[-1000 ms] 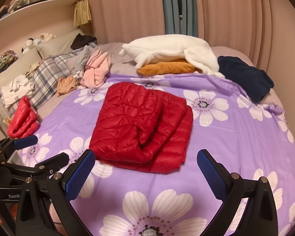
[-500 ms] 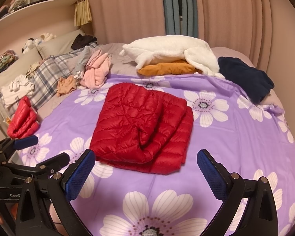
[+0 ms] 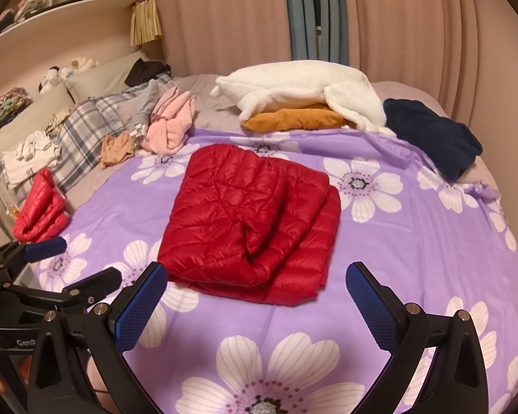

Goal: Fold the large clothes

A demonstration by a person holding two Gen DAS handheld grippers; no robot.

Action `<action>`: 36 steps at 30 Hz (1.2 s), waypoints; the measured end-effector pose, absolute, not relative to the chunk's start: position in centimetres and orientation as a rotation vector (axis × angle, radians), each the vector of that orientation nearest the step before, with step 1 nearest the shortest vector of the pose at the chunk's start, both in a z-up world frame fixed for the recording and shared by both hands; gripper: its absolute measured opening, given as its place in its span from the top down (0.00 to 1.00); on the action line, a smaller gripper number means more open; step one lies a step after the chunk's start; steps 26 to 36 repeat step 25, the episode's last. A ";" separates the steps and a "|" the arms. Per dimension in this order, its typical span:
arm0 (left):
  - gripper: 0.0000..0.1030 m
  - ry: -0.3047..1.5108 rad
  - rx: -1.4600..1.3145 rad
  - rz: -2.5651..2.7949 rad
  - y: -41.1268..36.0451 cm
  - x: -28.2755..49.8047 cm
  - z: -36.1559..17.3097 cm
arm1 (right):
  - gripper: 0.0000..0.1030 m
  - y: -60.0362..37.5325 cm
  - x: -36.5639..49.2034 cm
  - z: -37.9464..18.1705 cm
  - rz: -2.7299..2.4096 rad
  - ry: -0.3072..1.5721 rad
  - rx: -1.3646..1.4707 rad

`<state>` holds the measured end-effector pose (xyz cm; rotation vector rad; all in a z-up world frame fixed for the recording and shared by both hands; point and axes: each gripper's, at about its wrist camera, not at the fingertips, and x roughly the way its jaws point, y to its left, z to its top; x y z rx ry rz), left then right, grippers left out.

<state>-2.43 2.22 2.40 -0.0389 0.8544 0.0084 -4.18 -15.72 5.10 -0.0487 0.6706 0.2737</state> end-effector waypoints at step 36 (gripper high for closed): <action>0.00 0.859 -0.032 0.010 2.4 -2.0 2.6 | 0.01 -15.8 -4.1 4.9 0.275 0.674 -0.047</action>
